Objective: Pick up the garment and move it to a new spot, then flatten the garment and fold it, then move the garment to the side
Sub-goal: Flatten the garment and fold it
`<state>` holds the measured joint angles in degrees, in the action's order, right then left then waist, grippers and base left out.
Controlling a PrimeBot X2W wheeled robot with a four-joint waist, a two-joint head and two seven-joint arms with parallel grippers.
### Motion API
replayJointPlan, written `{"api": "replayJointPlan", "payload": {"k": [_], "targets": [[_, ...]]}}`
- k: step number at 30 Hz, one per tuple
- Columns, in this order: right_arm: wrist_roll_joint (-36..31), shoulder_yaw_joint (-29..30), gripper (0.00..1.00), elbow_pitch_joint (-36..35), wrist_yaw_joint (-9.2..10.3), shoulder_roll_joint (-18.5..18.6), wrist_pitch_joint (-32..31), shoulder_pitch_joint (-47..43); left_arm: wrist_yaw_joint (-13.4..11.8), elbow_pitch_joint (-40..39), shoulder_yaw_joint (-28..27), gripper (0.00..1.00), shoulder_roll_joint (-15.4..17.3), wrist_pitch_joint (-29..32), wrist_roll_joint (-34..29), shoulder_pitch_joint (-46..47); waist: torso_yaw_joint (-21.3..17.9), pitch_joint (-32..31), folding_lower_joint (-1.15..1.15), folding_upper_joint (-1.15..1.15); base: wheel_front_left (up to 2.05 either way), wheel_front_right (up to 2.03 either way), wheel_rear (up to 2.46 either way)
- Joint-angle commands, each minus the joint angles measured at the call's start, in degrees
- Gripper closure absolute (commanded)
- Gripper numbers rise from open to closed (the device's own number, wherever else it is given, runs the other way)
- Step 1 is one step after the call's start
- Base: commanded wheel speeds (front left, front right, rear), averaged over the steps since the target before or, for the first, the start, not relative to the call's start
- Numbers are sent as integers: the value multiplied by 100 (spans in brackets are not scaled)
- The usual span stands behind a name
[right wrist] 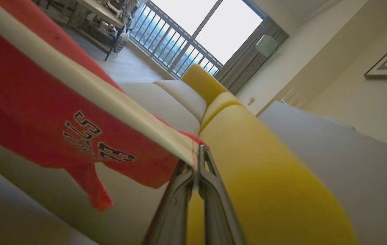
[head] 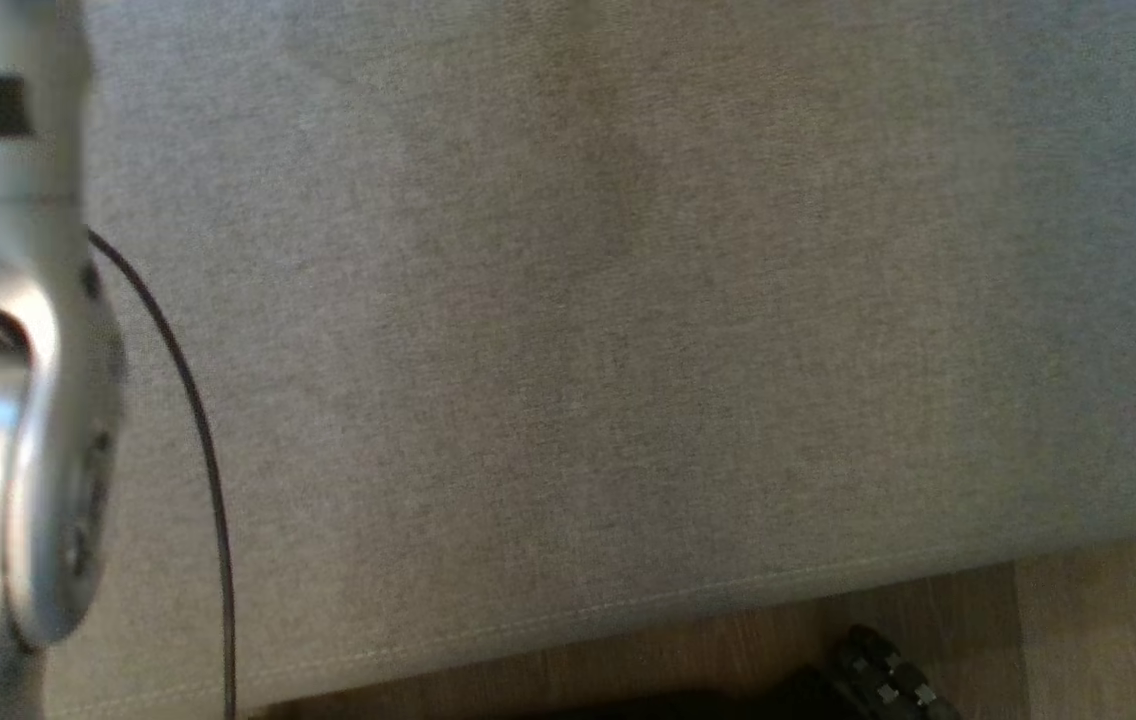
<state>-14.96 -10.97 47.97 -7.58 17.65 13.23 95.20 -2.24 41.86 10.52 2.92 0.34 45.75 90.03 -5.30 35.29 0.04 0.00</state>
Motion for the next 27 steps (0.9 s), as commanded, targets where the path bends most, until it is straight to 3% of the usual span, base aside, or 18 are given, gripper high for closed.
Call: {"api": "replayJointPlan", "payload": {"k": [1,11,15,27], "targets": [[-127,184,100,81,9,-99,72,-273,200,53,108,100,157,-28,49,-19,86,14,-4,0,0,0,0],[-643,-295,100,1121,9,-75,172,-1864,748,1095,1041,100,178,-149,-437,-1401,314,-400,-4,0,0,0,0],[-593,-477,100,1377,9,-92,174,-2204,829,1287,1290,100,247,-132,-563,-1864,318,-602,-4,0,0,0,0],[-229,-1980,100,2453,9,-207,174,-2805,949,1548,2455,100,682,-80,-1282,-3327,193,-1517,-4,0,0,0,0]]}}
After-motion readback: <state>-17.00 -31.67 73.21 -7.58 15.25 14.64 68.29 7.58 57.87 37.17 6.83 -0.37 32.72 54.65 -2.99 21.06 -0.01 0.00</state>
